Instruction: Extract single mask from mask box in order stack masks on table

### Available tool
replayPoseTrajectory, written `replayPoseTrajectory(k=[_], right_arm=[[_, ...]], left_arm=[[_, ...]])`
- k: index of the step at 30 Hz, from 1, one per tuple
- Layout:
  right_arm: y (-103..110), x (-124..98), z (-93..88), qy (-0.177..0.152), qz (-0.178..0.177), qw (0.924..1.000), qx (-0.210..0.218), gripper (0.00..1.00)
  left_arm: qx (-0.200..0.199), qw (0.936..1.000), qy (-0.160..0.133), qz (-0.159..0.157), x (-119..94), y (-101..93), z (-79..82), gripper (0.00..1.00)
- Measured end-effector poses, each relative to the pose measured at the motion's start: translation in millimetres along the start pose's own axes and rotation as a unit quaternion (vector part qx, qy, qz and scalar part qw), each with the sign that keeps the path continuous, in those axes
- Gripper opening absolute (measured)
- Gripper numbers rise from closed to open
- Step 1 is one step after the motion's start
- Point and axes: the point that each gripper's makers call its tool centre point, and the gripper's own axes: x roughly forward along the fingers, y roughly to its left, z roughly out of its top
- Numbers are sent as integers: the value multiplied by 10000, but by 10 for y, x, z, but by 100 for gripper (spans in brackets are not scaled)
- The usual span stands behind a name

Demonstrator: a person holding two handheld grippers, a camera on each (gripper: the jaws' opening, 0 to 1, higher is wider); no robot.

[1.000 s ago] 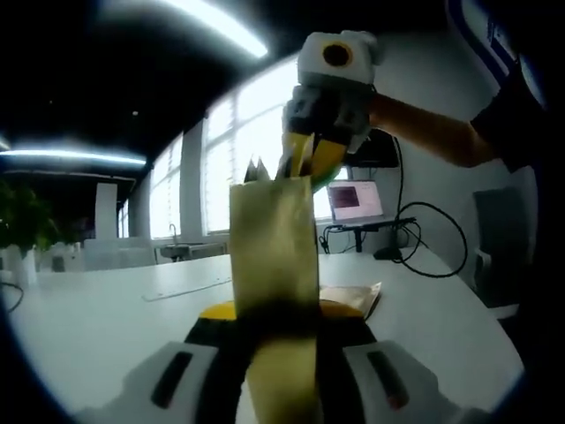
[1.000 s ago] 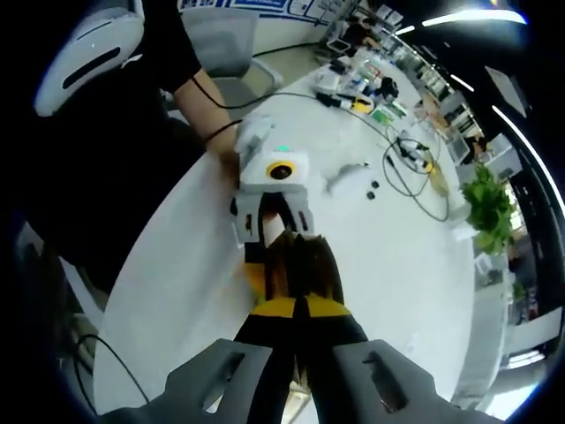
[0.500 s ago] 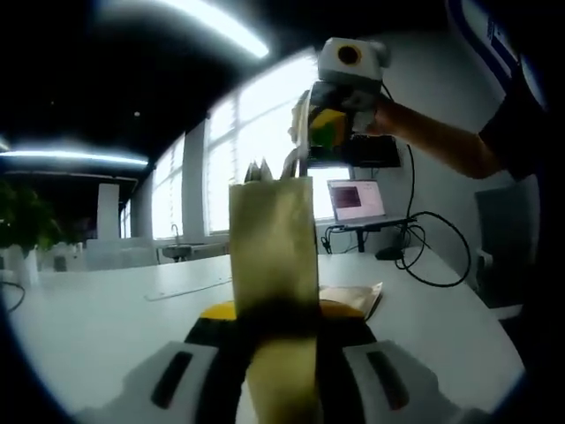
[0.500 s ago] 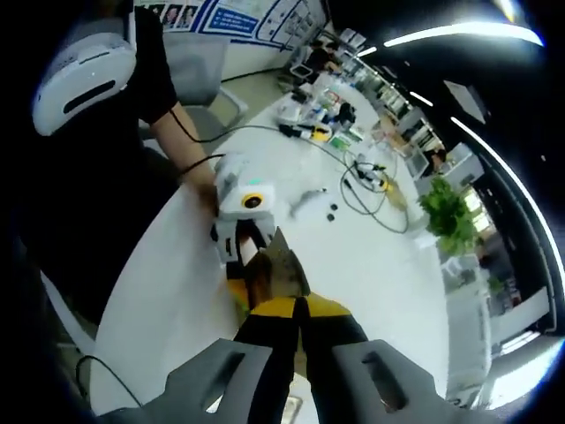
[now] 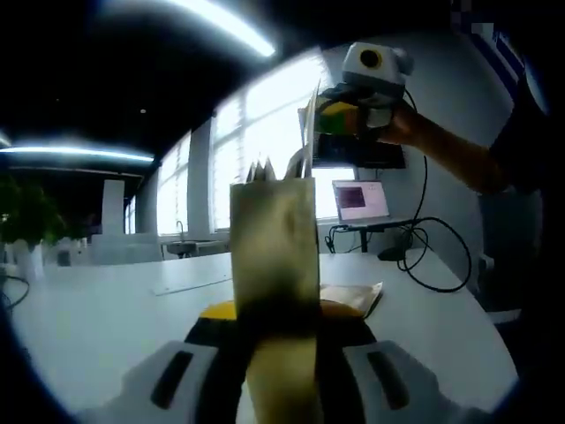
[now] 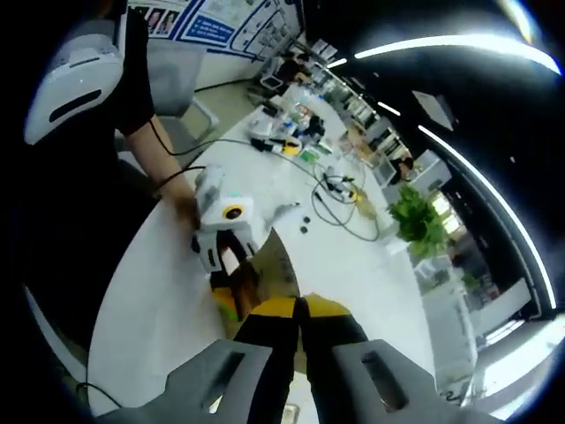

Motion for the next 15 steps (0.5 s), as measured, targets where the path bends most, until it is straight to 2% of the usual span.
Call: replayPoseTrajectory(k=[8,12,15], right_arm=[[-68,-109,48,-227,-414,9984,302,0],[-112,-203,56,-306,-740,9957,462,0],[-104,-248,44,-351,-859,9942,553,0]], left_arm=[[33,10000,-16,26,5,1,6,32],[23,10000,-34,24,4,5,7,32],[11,10000,-53,22,6,4,7,32]])
